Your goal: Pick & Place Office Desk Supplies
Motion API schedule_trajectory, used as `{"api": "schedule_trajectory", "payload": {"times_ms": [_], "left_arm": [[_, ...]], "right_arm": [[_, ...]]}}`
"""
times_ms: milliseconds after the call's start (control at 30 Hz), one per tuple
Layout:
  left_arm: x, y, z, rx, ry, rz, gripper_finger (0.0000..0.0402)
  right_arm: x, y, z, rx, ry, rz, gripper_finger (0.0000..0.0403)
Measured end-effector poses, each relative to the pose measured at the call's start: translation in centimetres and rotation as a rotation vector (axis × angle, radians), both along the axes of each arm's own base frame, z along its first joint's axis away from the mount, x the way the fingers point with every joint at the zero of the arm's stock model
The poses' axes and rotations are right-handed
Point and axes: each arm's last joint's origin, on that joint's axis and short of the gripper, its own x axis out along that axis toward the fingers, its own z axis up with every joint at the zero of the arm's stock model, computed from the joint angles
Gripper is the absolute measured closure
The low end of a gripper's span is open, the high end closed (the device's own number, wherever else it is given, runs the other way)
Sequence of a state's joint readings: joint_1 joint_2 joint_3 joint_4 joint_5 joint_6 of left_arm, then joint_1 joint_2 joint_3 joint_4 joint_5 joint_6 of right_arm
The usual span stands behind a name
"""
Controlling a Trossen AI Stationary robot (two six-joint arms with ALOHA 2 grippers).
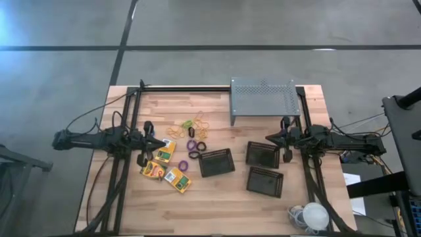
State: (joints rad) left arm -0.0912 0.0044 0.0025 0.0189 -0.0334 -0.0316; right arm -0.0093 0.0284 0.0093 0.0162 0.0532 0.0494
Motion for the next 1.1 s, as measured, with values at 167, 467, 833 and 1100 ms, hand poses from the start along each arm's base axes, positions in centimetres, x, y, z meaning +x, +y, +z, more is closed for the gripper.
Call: {"api": "schedule_trajectory", "payload": {"times_ms": [167, 467, 833, 1100], "left_arm": [[0.0, 0.0, 0.0, 0.0, 0.0, 0.0, 0.0374], [0.0, 0.0, 0.0, 0.0, 0.0, 0.0, 0.0374], [0.0, 0.0, 0.0, 0.0, 0.0, 0.0, 0.0374], [0.0, 0.0, 0.0, 0.0, 0.0, 0.0, 0.0374]], "right_arm": [[0.0, 0.0, 0.0, -0.004, -0.002, 0.001, 0.0394], [0.0, 0.2, 0.8, 0.231, -0.088, 0.09, 0.0394], [0.8, 0.6, 2.3, 0.154, -0.172, 0.173, 0.0394], [3.1, 0.5, 6.4, 0.133, 0.318, 0.096, 0.039]]}}
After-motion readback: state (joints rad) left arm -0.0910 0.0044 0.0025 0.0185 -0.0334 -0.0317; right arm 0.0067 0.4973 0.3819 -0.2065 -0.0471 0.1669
